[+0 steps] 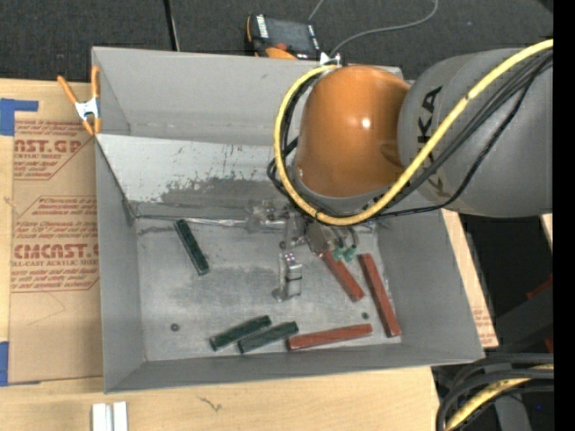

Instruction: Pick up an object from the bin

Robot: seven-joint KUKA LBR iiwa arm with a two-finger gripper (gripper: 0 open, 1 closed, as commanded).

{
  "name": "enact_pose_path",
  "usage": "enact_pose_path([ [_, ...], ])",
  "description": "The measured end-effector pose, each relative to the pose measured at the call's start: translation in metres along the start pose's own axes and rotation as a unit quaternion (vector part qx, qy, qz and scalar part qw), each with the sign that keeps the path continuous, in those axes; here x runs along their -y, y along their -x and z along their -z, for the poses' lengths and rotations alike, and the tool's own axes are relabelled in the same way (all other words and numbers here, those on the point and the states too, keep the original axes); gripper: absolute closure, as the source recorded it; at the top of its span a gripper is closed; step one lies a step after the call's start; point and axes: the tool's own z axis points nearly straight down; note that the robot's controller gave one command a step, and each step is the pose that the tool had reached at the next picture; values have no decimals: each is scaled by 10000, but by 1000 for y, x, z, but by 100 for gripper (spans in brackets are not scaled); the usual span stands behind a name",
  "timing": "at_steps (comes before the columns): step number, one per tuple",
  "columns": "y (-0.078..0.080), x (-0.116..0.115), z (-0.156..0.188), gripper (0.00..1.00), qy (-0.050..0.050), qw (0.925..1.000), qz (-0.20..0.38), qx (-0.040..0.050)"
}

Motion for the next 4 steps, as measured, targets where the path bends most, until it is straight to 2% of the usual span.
enact_pose_path([
  [1,-12,48,-137,0,2,9995,298,-48],
  [2,-42,32,-118,0,10,9999,123,-23],
  [3,-42,0,-155,0,-2,9976,691,34],
  [4,-43,0,-152,100,1,9977,681,-3],
])
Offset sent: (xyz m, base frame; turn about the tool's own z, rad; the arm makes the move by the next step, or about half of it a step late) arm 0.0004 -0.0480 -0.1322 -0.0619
